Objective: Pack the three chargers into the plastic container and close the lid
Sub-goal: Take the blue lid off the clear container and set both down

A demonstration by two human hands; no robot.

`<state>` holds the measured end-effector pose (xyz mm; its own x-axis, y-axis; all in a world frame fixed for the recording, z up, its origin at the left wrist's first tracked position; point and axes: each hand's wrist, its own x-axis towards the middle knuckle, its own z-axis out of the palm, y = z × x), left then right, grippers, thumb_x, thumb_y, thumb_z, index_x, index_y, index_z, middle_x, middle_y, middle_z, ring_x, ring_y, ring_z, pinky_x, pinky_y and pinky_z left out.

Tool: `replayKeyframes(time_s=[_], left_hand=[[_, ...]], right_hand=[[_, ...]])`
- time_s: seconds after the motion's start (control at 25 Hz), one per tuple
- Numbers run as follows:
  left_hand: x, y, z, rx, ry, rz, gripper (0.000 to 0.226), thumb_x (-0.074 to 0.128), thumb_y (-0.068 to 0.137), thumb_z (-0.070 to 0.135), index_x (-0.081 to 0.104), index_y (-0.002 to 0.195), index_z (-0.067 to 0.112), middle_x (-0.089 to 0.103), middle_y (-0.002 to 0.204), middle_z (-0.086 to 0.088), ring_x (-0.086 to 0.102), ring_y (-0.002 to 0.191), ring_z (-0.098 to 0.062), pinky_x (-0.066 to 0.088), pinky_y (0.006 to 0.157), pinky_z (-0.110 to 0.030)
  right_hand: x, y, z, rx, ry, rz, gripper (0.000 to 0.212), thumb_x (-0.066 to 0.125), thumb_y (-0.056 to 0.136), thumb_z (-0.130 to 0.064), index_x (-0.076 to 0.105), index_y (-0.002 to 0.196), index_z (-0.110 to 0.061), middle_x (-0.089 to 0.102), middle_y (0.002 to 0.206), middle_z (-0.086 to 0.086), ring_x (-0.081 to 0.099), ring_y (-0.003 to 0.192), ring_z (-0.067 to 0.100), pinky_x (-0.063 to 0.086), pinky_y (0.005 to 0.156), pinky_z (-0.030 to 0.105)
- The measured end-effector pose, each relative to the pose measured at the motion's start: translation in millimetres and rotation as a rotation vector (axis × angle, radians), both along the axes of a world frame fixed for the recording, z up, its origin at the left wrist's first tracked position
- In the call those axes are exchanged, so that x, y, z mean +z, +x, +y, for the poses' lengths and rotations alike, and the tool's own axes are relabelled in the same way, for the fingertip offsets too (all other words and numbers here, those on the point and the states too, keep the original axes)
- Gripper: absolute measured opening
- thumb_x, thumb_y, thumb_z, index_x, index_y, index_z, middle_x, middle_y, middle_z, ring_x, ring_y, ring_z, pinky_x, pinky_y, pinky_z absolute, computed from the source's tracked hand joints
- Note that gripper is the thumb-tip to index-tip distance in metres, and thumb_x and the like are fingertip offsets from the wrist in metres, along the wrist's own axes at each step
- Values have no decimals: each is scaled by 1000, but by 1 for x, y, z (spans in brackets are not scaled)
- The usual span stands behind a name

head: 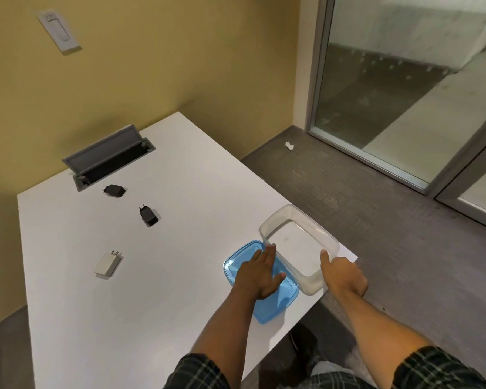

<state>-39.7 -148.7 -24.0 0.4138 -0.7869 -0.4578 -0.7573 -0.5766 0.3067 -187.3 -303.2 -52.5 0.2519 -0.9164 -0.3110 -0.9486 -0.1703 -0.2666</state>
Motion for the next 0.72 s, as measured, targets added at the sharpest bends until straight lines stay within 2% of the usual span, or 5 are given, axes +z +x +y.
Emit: replayKeyframes(time_s=[0.16, 0.36, 0.48, 0.6, 0.72], left_hand=[[-6, -4, -9, 51, -20, 67, 81, 31, 101, 61, -5, 162, 22, -4, 170, 1, 7, 158, -22, 21, 124, -51], [-9, -2, -10, 71, -47, 66, 82, 29, 101, 62, -6, 162, 20, -6, 170, 1, 6, 158, -22, 21, 124, -51], [-6, 3, -4, 99, -132, 60, 83, 32, 101, 61, -7, 162, 21, -7, 170, 2, 5, 158, -21, 22, 125, -47], [1, 16, 9, 167, -230, 1, 84, 35, 101, 60, -8, 161, 21, -11, 170, 2, 8, 158, -21, 25, 124, -41], [9, 32, 38, 327, -348, -91, 86, 39, 99, 60, -5, 162, 20, -7, 171, -1, 17, 156, -21, 32, 119, -39]], right_hand=[[-12, -1, -7, 10, 33, -46, 57, 33, 105, -48, 73, 85, -12, 64, 77, 4, 57, 68, 21, 33, 56, 23], [-21, 3, -15, -73, 167, -310, 52, 41, 104, -33, 74, 82, 0, 74, 80, 15, 61, 65, 25, 43, 57, 25], [-14, 12, -17, -67, 155, -392, 51, 42, 103, -32, 72, 76, 0, 73, 77, 14, 60, 62, 23, 40, 54, 23], [-1, 26, -17, -3, 123, -479, 50, 44, 103, -30, 65, 70, 1, 70, 71, 15, 64, 64, 29, 41, 55, 26], [15, 45, -10, 130, 88, -517, 50, 45, 103, -30, 52, 59, -8, 63, 63, 10, 54, 58, 25, 39, 53, 29]])
